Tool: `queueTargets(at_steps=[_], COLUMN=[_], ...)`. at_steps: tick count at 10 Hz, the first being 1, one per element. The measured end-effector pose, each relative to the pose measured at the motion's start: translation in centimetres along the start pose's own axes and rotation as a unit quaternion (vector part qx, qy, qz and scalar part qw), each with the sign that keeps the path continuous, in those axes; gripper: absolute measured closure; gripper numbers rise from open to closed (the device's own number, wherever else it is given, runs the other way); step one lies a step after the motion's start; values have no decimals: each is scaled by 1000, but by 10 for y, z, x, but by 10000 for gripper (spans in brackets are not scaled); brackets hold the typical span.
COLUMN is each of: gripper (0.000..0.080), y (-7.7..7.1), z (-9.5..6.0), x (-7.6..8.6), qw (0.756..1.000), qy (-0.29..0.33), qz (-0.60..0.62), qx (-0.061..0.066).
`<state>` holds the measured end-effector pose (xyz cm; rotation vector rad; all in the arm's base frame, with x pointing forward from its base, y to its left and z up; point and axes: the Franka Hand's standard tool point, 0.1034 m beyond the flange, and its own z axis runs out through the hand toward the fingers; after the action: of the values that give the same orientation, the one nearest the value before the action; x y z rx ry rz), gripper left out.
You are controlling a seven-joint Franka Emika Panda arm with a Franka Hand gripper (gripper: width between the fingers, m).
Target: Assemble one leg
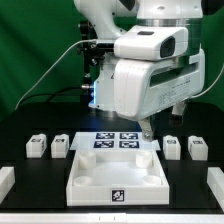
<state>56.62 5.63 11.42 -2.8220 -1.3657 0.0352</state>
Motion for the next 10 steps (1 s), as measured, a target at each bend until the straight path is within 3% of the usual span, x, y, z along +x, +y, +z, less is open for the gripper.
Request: queueTargets(at_steps=[2, 4, 6, 8, 10], gripper=[150, 150, 150, 150, 150], y=[-2, -43, -64, -61, -61], z=[3, 37, 67, 81, 99], x=[-1, -46, -100, -126, -136], qw=[1000, 996, 976, 947, 943], qy=[3, -1, -1, -2, 0], qz=[-22, -92, -216, -320, -332], qx=[-3, 2, 1, 8, 15])
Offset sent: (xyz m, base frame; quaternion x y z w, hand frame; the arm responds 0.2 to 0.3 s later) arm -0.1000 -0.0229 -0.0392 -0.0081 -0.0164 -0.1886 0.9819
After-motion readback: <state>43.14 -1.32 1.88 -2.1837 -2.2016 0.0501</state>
